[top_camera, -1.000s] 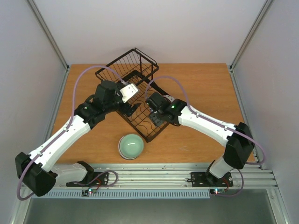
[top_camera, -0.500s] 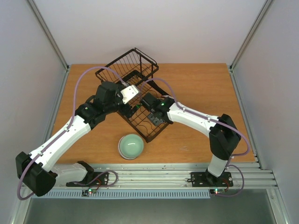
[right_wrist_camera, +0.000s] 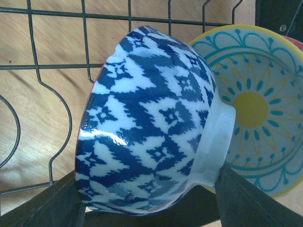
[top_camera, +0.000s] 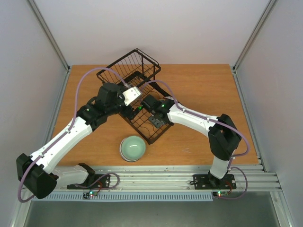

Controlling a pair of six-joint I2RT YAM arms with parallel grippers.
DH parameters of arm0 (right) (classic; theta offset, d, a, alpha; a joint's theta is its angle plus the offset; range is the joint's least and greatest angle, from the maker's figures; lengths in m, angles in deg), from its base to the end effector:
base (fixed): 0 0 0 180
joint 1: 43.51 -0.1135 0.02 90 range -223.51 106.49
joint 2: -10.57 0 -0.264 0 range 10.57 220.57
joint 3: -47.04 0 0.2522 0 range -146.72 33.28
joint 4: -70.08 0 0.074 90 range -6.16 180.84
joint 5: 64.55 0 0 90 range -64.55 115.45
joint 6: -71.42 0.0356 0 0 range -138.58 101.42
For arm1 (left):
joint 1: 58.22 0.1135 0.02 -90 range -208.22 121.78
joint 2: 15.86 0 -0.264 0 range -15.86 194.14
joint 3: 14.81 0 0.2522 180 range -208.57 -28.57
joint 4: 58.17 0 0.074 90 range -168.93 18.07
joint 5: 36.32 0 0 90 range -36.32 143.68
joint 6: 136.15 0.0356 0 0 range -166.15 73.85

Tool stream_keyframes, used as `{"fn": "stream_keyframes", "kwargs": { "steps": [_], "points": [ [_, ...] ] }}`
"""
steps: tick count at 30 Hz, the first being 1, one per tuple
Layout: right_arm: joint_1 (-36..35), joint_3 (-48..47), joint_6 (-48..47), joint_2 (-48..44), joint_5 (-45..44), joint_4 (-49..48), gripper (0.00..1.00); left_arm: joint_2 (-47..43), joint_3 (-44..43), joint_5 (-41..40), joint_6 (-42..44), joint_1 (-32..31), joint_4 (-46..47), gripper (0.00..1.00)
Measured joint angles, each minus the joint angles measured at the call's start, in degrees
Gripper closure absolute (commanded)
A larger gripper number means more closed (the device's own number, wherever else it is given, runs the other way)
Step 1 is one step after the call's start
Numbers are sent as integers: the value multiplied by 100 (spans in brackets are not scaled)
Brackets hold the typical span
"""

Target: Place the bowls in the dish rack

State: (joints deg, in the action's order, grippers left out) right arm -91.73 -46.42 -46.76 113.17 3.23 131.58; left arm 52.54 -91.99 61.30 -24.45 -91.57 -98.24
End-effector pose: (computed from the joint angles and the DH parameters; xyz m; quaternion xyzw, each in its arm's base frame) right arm 0.2513 0.2610 0.2302 -0.5727 0.7802 -0.1583 0.1955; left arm 0.2191 -0.1499 0.3407 0.4308 0.7562 -0.1073 0.4807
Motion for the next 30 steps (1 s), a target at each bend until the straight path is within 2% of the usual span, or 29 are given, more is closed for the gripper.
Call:
{"fn": "stream_keyframes", "kwargs": {
  "steps": [2, 3, 6, 8, 10, 18, 23, 27, 30],
  "points": [
    [24, -11, -22, 20, 59, -15, 95, 9, 0, 17, 0, 0, 2, 1],
    [37, -26, -35, 33, 63, -15, 89, 13, 0, 28, 0, 0, 0, 1],
    [98, -66, -39, 63, 111, 52, 59, 33, 0, 63, 0, 0, 0, 1],
    [122, -92, 15, 85, -46, 151, 50, 33, 0, 81, 0, 0, 0, 1],
    [151, -140, 33, 70, -116, 267, 44, 33, 0, 98, 0, 0, 0, 1],
    [173, -151, 155, 179, -420, 289, 32, 35, 0, 122, 0, 0, 0, 1],
    [173, -87, 291, 83, -664, 258, 31, 52, 0, 127, 0, 0, 0, 1],
    [173, 131, 435, -481, -553, 236, 30, 72, 0, 125, 20, 0, 0, 1],
    [173, 240, 614, -1165, -118, 225, 33, 79, 0, 129, 26, 0, -2, 1]
  ]
}}
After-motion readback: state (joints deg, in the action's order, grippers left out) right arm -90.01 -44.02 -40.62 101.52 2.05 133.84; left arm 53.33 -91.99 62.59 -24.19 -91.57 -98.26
